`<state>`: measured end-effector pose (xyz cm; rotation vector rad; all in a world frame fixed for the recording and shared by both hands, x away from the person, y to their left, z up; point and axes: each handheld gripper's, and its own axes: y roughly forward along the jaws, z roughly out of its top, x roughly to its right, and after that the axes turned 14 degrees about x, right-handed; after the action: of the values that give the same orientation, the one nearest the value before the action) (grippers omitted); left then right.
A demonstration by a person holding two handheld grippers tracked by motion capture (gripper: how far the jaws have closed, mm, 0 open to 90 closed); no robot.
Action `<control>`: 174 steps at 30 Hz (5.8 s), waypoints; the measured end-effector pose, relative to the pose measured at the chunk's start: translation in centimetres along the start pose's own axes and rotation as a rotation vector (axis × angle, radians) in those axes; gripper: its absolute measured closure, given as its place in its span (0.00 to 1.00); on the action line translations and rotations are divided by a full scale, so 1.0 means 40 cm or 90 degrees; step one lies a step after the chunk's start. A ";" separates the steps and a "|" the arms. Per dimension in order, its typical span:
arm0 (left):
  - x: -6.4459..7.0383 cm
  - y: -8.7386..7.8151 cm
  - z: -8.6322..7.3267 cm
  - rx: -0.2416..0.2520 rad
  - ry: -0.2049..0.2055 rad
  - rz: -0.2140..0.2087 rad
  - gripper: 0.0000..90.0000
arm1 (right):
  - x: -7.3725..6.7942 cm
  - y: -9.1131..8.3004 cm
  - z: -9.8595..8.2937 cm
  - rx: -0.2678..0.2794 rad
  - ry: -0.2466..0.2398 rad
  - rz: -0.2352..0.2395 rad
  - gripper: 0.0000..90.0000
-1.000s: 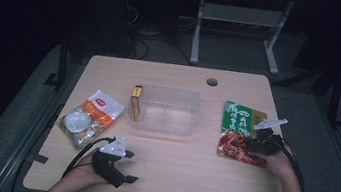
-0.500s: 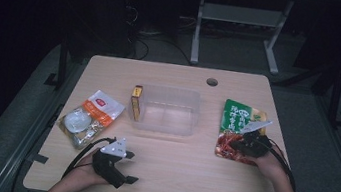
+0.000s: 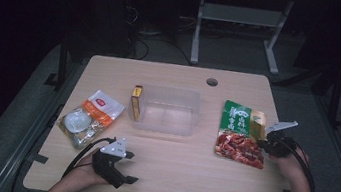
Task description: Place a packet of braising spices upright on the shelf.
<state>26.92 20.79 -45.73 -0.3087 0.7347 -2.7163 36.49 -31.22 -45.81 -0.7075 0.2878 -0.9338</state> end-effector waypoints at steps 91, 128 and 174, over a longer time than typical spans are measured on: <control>0.002 0.012 -0.004 -0.015 -0.001 -0.014 0.16 | -0.102 0.092 0.083 0.040 -0.091 0.120 1.00; -0.003 -0.009 0.005 0.006 0.004 0.014 0.16 | -0.408 0.077 0.131 0.059 -0.235 0.325 0.99; -0.023 0.143 0.063 -0.010 0.023 0.023 0.36 | -0.308 -0.030 0.044 0.110 -0.082 0.197 0.35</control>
<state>29.83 15.28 -46.68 -0.2489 0.7650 -2.6902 29.50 -20.90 -44.57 -0.5424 0.1938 -0.6070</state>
